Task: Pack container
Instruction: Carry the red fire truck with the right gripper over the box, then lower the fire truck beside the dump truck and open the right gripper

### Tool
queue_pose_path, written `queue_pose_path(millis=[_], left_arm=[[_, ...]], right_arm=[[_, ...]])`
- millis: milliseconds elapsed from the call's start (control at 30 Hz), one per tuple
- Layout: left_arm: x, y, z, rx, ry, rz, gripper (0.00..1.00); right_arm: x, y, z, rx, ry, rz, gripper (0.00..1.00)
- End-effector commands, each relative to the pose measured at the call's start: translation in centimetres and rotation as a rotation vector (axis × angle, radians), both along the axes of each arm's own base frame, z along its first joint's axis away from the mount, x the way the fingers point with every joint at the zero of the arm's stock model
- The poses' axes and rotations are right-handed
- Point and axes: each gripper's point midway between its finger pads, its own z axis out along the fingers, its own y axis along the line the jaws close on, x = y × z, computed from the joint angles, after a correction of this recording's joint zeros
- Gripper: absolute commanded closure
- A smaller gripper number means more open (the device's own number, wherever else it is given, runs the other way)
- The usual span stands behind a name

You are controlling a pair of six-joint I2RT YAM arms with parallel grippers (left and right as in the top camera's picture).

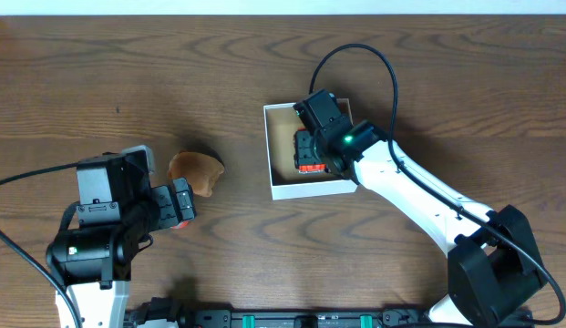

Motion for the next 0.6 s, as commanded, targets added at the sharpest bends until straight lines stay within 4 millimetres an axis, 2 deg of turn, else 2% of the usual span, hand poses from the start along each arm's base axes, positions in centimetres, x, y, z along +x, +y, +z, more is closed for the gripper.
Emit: queue_pose_path(millis=[0, 200, 433, 567], left_arm=[[0.2, -0.2, 0.6, -0.003, -0.014, -0.016, 0.02], [0.2, -0.2, 0.6, -0.003, -0.014, -0.016, 0.02], [0.2, -0.2, 0.6, -0.003, -0.014, -0.016, 0.02], [0.2, -0.2, 0.6, -0.003, -0.014, -0.016, 0.02]], right_arm=[[0.8, 0.4, 0.8, 0.006, -0.033, 0.024, 0.99], [1.8, 0.6, 0.4, -0.015, -0.07, 0.04, 0.99], [2.3, 0.4, -2.2, -0.067, -0.05, 0.045, 0.99], [2.7, 0.5, -3.0, -0.079, -0.05, 0.048, 0.99]])
